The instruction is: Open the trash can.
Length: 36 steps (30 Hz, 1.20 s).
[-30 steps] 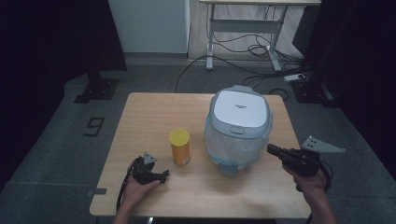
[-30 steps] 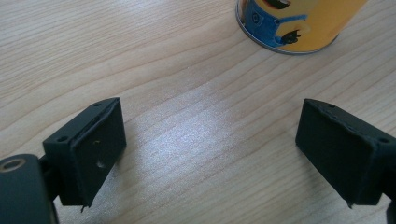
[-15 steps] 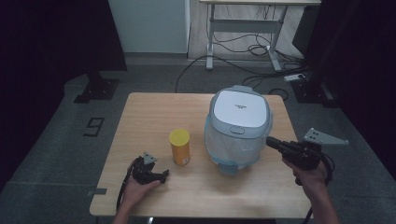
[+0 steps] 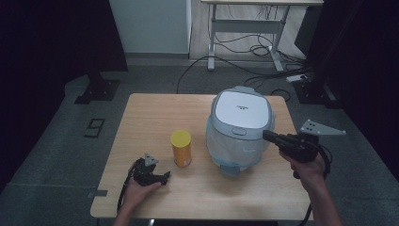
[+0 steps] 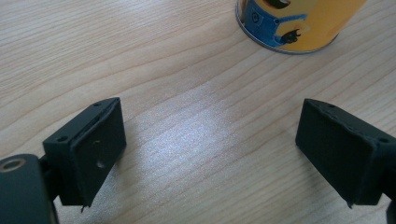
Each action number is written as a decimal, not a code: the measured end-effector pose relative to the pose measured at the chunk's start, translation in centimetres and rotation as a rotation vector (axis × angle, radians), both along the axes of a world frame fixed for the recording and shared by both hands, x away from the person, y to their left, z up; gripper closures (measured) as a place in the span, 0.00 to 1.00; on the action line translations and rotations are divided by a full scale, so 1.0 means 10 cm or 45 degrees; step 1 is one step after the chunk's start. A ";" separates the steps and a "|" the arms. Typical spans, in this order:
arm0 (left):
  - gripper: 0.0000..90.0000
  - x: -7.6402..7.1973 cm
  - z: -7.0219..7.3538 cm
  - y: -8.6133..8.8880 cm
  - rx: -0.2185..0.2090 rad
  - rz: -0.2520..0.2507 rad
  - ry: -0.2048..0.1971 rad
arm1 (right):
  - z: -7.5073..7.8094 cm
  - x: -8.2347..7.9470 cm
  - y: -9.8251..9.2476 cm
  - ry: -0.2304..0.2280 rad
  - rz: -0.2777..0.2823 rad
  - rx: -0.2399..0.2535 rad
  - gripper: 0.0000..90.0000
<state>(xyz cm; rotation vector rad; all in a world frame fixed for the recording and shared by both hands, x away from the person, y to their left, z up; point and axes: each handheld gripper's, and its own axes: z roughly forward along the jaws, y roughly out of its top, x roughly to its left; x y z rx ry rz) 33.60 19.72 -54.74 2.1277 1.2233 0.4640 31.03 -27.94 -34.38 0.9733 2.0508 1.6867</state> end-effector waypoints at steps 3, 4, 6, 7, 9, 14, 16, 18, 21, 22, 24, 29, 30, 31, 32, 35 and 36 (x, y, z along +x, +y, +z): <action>0.09 0.00 0.00 0.00 0.000 0.000 -0.001 | 0.01 0.05 0.06 0.010 0.008 -0.010 0.99; 0.09 0.00 0.00 0.00 0.000 -0.002 -0.001 | 0.01 0.08 0.10 0.016 0.016 -0.011 0.99; 0.09 0.00 0.00 0.00 0.000 -0.003 -0.001 | 0.02 0.10 0.13 0.021 0.024 -0.007 0.99; 0.09 0.00 0.00 0.00 0.000 -0.003 0.000 | 0.02 0.12 0.15 0.022 0.027 -0.008 0.99; 0.09 0.00 0.00 0.00 0.000 -0.004 -0.001 | 0.02 0.13 0.16 0.023 0.028 -0.007 0.99; 0.09 0.00 0.00 0.00 -0.001 -0.004 -0.001 | 0.02 0.20 0.22 0.041 0.039 0.006 0.99; 0.09 0.00 0.00 0.00 0.000 -0.003 0.000 | 0.02 0.21 0.23 0.038 0.040 0.008 0.99; 0.09 0.00 0.00 0.00 0.000 -0.003 -0.001 | 0.02 0.22 0.27 0.034 0.053 0.011 0.99; 0.09 0.00 0.00 0.00 0.000 -0.002 -0.001 | 0.02 0.24 0.30 0.036 0.065 0.009 0.99; 0.09 0.00 0.00 0.00 0.000 -0.002 -0.001 | 0.01 0.24 0.32 0.039 0.067 0.007 0.99; 0.09 0.00 0.00 0.00 0.000 -0.002 -0.001 | 0.01 0.25 0.33 0.043 0.073 0.006 0.99; 0.09 0.00 0.00 0.01 0.000 -0.005 -0.001 | -0.01 0.29 0.38 0.051 0.086 0.012 0.99; 0.09 0.00 0.00 0.01 0.000 -0.006 -0.001 | -0.02 0.29 0.39 0.053 0.088 0.014 0.99; 0.09 0.00 0.00 0.01 -0.001 -0.007 -0.001 | -0.02 0.30 0.40 0.057 0.089 0.012 0.99; 0.09 0.00 0.00 0.01 -0.001 -0.007 -0.001 | -0.02 0.31 0.40 0.061 0.093 0.012 0.99; 0.09 0.00 0.00 0.01 -0.001 -0.008 -0.001 | -0.04 0.32 0.44 0.068 0.100 0.013 0.99; 0.09 0.00 0.00 0.01 -0.001 -0.008 -0.001 | -0.04 0.33 0.45 0.070 0.103 0.010 0.99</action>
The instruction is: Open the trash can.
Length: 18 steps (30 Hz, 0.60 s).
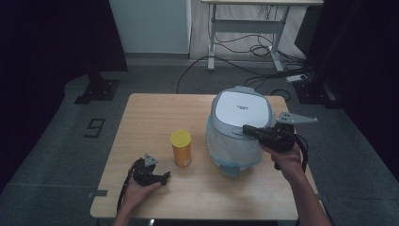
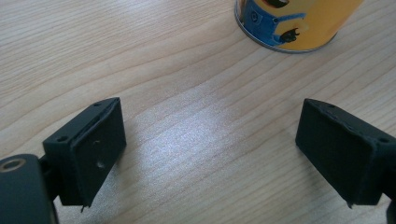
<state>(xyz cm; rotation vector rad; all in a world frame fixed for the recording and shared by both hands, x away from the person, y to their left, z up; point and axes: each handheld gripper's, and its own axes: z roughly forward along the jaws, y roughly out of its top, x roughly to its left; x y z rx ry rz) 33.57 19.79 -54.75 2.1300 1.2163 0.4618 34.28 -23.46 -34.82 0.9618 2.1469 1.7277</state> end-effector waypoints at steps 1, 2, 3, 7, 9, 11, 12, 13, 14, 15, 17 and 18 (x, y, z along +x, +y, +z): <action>0.09 0.00 0.00 0.00 0.000 0.000 0.000 | 0.00 0.00 0.00 0.000 0.000 0.000 0.99; 0.09 0.00 0.00 0.00 0.000 0.000 0.000 | -0.01 0.01 0.02 -0.001 0.005 0.005 0.99; 0.09 0.00 0.00 0.00 0.000 0.000 0.000 | -0.01 0.01 0.03 -0.001 0.004 0.005 0.99; 0.09 0.00 0.00 0.00 0.000 0.000 0.000 | -0.01 0.00 0.05 -0.001 0.001 0.004 0.99; 0.09 0.00 0.00 0.00 0.000 0.000 0.000 | 0.00 0.00 0.05 -0.001 -0.003 -0.007 0.99; 0.09 0.00 0.00 0.00 0.000 0.000 0.000 | 0.00 0.00 0.05 -0.001 -0.003 -0.014 0.99; 0.09 0.00 0.00 0.00 0.000 0.000 0.000 | 0.00 0.00 0.06 0.000 -0.003 -0.017 0.99; 0.09 0.00 0.00 0.00 0.000 0.000 0.000 | 0.00 -0.01 0.06 0.000 -0.003 -0.018 0.99; 0.09 0.00 0.00 0.00 0.000 0.000 0.000 | 0.00 -0.01 0.06 0.001 -0.001 -0.019 0.99; 0.09 0.00 0.00 0.00 0.000 0.000 0.000 | 0.00 -0.01 0.05 0.003 0.002 -0.018 0.99; 0.09 0.00 0.00 0.00 0.000 0.000 0.000 | -0.01 -0.01 0.05 0.004 0.005 -0.016 0.99; 0.09 0.00 0.00 0.00 0.000 0.000 0.000 | -0.01 -0.01 0.05 0.003 0.006 -0.015 0.99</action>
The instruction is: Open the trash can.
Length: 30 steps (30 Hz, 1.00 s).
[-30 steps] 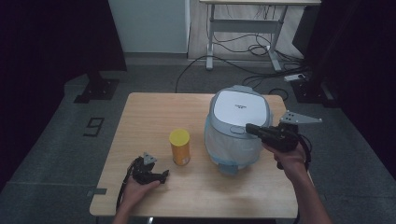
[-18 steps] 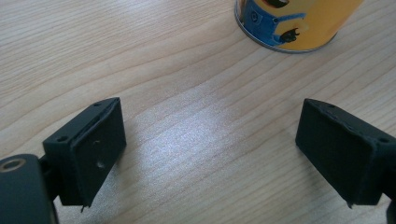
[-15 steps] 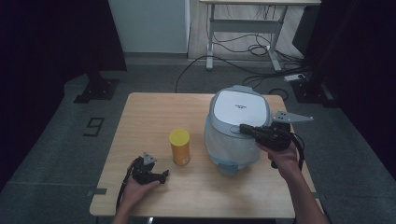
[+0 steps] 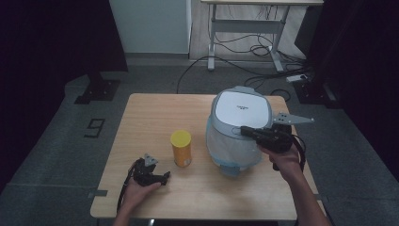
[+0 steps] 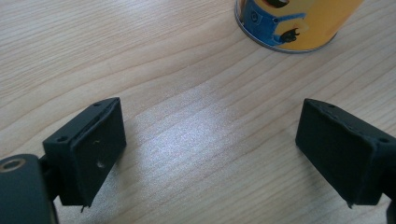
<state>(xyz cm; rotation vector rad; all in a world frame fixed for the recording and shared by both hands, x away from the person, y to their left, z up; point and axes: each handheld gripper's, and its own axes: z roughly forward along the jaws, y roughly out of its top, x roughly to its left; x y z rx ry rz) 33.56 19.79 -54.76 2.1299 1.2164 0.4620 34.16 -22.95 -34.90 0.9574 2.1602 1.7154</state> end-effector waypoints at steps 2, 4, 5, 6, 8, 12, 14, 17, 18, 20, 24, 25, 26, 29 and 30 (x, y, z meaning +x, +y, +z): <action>0.09 0.00 0.00 0.00 0.000 0.000 0.000 | 0.00 0.00 0.00 0.000 0.000 0.004 0.99; 0.09 0.00 0.00 0.00 0.000 0.000 0.000 | 0.00 0.00 0.00 0.000 0.001 0.004 0.99; 0.09 0.00 0.00 0.00 0.000 0.000 0.000 | -0.01 0.00 0.00 0.003 -0.001 0.009 0.99; 0.09 0.00 0.00 0.00 0.000 0.000 0.000 | -0.01 0.00 0.00 0.004 -0.001 0.011 0.99; 0.09 0.00 0.00 0.00 0.000 0.000 0.000 | -0.02 0.00 0.00 0.006 0.003 0.016 0.99; 0.09 0.00 0.00 0.00 0.000 0.000 0.000 | -0.02 0.00 -0.01 0.009 0.007 0.016 0.99; 0.09 0.00 0.00 0.00 0.000 0.000 0.000 | -0.01 -0.01 -0.02 -0.002 0.002 0.012 0.99; 0.09 0.00 0.00 0.00 0.000 -0.001 0.000 | 0.01 -0.03 -0.02 -0.034 -0.023 -0.009 0.98; 0.09 0.00 0.00 0.00 0.000 -0.001 0.000 | 0.02 -0.05 -0.04 -0.044 -0.027 0.005 0.97; 0.09 0.00 0.00 0.00 0.000 -0.002 0.000 | 0.03 -0.08 -0.08 -0.066 -0.037 0.020 0.97; 0.09 0.00 0.00 0.00 0.000 -0.002 0.000 | 0.03 -0.18 -0.22 -0.102 -0.065 0.026 0.94; 0.09 0.00 0.00 0.00 0.000 -0.001 0.000 | 0.01 -0.21 -0.25 -0.111 -0.073 0.027 0.93; 0.09 0.00 0.00 0.00 0.000 -0.001 0.000 | 0.01 -0.21 -0.25 -0.111 -0.073 0.027 0.93; 0.09 0.00 0.00 -0.01 0.002 0.006 0.001 | -0.04 -0.30 -0.36 -0.135 -0.110 0.036 0.89; 0.09 0.00 0.00 -0.01 0.003 0.008 0.002 | -0.07 -0.36 -0.42 -0.141 -0.124 0.031 0.86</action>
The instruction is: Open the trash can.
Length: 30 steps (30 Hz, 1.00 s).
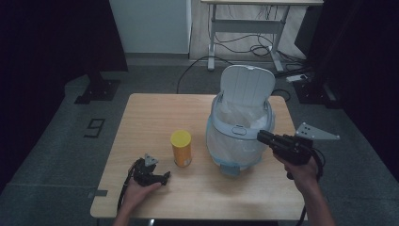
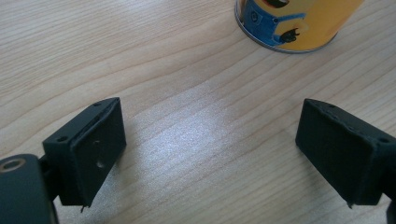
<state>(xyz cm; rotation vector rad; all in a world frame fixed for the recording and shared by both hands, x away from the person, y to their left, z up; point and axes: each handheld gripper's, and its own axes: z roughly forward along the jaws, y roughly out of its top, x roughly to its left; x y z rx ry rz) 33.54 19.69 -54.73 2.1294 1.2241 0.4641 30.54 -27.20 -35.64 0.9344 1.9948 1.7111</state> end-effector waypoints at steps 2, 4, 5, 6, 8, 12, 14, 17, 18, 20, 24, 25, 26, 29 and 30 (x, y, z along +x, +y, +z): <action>0.09 0.00 0.00 0.00 -0.001 0.004 0.002 | -0.05 -0.07 -0.06 -0.011 -0.017 -0.008 0.83; 0.09 0.00 0.00 0.00 0.000 0.004 0.002 | -0.07 -0.10 -0.10 -0.014 -0.024 -0.014 0.80; 0.09 0.00 0.00 -0.01 0.000 0.005 0.002 | -0.10 -0.13 -0.12 -0.021 -0.035 -0.023 0.77; 0.09 0.00 0.00 -0.01 -0.001 0.005 0.001 | -0.19 -0.20 -0.17 -0.040 -0.083 -0.046 0.67; 0.09 0.00 0.00 0.00 -0.001 0.005 0.001 | -0.28 -0.24 -0.21 -0.027 -0.079 -0.055 0.60; 0.09 0.00 0.00 -0.01 -0.001 0.006 0.000 | -0.51 -0.29 -0.27 -0.011 -0.116 -0.054 0.49; 0.09 0.00 0.00 -0.01 -0.001 0.007 0.000 | -0.56 -0.30 -0.29 -0.003 -0.122 -0.051 0.47; 0.09 0.00 0.00 -0.01 0.001 0.006 0.001 | -0.79 -0.29 -0.33 0.024 -0.168 -0.084 0.41; 0.09 0.00 0.00 -0.01 0.001 0.006 0.001 | -0.79 -0.29 -0.33 0.024 -0.168 -0.084 0.41; 0.09 0.00 0.00 -0.01 0.001 0.007 0.002 | -0.99 -0.25 -0.34 0.063 -0.198 -0.124 0.36; 0.09 0.00 0.00 -0.01 0.003 0.007 0.005 | -1.18 -0.19 -0.34 0.111 -0.210 -0.174 0.33; 0.09 0.00 0.00 -0.01 0.004 0.007 0.007 | -1.30 -0.16 -0.34 0.144 -0.211 -0.196 0.33; 0.09 0.00 0.01 -0.01 0.006 0.008 0.008 | -1.36 -0.14 -0.34 0.160 -0.211 -0.201 0.32; 0.09 0.00 0.01 -0.01 0.007 0.009 0.011 | -1.43 -0.12 -0.34 0.182 -0.211 -0.209 0.32; 0.10 0.00 0.01 -0.01 0.008 0.015 0.014 | -1.47 -0.11 -0.35 0.195 -0.219 -0.211 0.32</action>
